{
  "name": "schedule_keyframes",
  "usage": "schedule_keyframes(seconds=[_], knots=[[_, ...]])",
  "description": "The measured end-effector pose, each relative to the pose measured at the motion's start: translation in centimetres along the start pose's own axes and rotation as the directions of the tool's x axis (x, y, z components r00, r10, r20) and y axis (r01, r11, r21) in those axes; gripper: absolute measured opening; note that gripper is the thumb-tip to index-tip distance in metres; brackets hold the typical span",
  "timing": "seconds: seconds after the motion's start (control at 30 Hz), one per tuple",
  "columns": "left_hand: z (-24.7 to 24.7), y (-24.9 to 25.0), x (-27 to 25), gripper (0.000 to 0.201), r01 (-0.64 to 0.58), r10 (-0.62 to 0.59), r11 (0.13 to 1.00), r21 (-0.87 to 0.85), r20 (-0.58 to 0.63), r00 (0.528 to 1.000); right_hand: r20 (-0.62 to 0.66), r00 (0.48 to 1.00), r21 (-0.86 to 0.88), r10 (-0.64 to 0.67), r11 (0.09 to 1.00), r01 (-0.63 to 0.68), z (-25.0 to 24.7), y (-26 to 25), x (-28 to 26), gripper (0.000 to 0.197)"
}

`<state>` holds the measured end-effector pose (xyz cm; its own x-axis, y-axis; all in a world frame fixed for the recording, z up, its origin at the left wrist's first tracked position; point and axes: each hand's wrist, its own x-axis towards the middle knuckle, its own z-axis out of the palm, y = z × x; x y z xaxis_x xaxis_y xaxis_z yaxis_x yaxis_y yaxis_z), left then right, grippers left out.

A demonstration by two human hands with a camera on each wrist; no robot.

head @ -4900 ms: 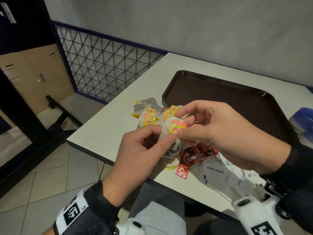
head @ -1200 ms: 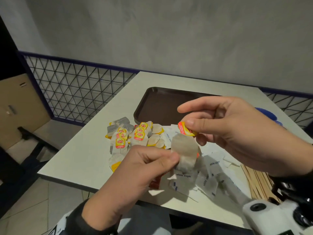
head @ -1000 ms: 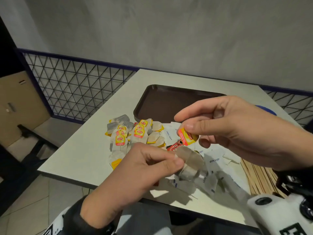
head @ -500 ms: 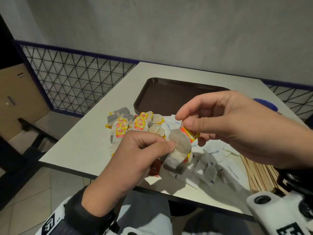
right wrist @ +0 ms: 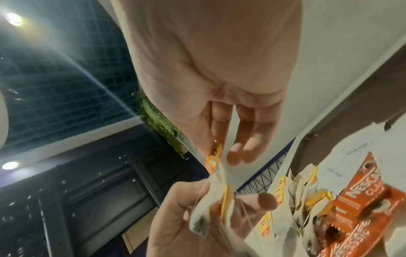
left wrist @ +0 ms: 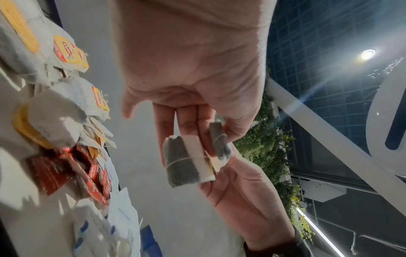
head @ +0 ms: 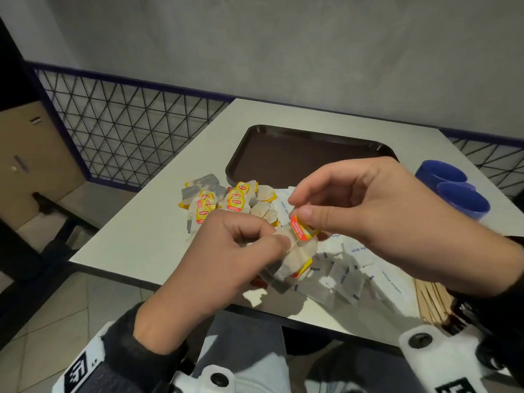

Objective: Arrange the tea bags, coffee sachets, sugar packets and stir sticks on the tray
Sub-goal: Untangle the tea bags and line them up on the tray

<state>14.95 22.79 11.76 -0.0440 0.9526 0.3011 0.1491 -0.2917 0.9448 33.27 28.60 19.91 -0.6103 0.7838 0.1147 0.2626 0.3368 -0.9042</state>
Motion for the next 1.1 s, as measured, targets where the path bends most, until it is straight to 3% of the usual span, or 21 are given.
schedule_keyframes(seconds=[0.27,0.4,0.57,0.77,0.93,1.0,1.1], knots=[[-0.2,-0.4,0.0,0.036,-0.050,0.048,0.989,-0.142,-0.019,0.999,-0.025,0.999,-0.008,0.044,0.999,-0.044,-0.1,0.3,-0.3,0.037],[0.0,-0.6,-0.1,0.017,-0.017,0.015,0.972,-0.235,-0.011,1.000,-0.008,0.997,0.025,0.071,0.997,-0.070,-0.1,0.4,-0.3,0.036],[0.4,-0.6,-0.1,0.015,-0.014,0.004,0.971,-0.237,-0.043,0.999,0.040,0.994,0.026,0.102,0.994,-0.103,-0.2,0.7,-0.4,0.029],[0.6,-0.7,-0.1,0.013,0.040,-0.096,0.924,-0.379,-0.130,0.987,-0.053,0.998,-0.020,0.020,1.000,-0.021,-0.7,0.7,-0.4,0.024],[0.3,-0.6,0.3,0.012,0.110,-0.211,0.882,-0.459,-0.176,0.961,-0.058,0.998,0.096,0.028,0.995,-0.022,-1.1,0.5,-0.4,0.027],[0.4,-0.7,0.4,0.012,0.111,-0.222,0.890,-0.442,-0.208,0.953,-0.022,0.999,0.127,0.036,0.991,-0.033,-1.6,0.1,-0.5,0.027],[0.6,-0.7,0.5,0.017,0.109,-0.207,0.911,-0.399,-0.212,0.955,0.174,0.982,0.123,0.070,0.988,-0.092,-2.3,-0.6,-0.5,0.026]])
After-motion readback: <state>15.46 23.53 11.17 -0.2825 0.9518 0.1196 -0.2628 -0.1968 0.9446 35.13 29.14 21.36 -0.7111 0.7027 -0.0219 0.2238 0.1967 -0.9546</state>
